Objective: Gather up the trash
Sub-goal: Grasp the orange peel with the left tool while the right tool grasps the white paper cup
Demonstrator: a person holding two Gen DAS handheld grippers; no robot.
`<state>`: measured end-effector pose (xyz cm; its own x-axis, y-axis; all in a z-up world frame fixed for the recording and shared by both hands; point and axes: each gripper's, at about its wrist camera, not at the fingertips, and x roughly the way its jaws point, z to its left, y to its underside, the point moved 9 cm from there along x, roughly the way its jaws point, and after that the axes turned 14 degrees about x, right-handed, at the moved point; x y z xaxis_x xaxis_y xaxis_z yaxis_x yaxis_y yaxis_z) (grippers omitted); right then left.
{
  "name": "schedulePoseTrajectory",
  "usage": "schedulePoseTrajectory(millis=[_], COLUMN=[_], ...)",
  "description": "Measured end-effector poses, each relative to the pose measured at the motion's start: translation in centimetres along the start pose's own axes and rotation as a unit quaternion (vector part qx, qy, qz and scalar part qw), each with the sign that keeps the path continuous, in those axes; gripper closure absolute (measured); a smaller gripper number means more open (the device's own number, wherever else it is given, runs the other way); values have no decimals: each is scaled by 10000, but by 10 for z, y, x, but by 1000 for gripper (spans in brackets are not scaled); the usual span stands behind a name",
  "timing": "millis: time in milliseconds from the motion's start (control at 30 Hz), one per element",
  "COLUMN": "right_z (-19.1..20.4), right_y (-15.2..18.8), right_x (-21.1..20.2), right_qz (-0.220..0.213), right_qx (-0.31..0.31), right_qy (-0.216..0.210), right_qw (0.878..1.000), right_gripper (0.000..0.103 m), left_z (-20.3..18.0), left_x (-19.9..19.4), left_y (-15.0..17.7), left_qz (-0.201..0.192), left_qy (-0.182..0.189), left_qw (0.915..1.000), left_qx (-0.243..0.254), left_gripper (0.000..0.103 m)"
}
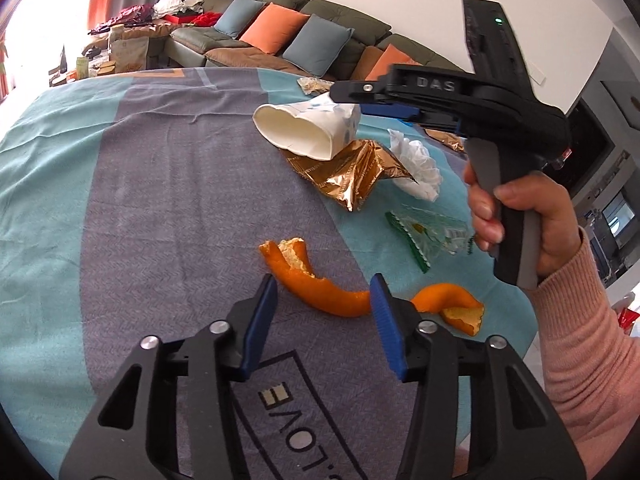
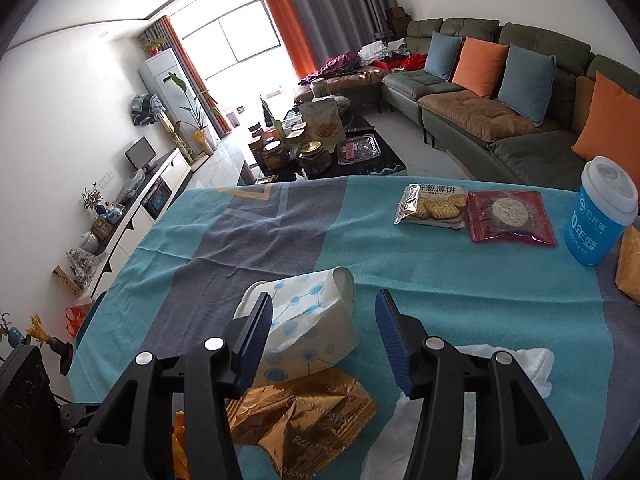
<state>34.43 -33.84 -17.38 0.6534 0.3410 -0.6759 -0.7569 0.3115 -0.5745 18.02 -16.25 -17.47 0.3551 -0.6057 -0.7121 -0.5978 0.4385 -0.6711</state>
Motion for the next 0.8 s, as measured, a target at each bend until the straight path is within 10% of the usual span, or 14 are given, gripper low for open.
schedulePoseTrajectory(millis=[467,800], right_z=[3,23], right_y=[6,2], right_x=[-2,-22], right_qz=[105,-160], right_qx=[-19,-152], right_qy=[-168,-398], right_qw=[9998,9990], right_gripper=[92,93], left_z=[1,8], left_x=[-2,-17], left_y=[-2,-3], left_qz=[-49,-215], left_qy=[36,-68], left_qw=[10000,9997], left_qx=[-17,-17], left_gripper=[87,91])
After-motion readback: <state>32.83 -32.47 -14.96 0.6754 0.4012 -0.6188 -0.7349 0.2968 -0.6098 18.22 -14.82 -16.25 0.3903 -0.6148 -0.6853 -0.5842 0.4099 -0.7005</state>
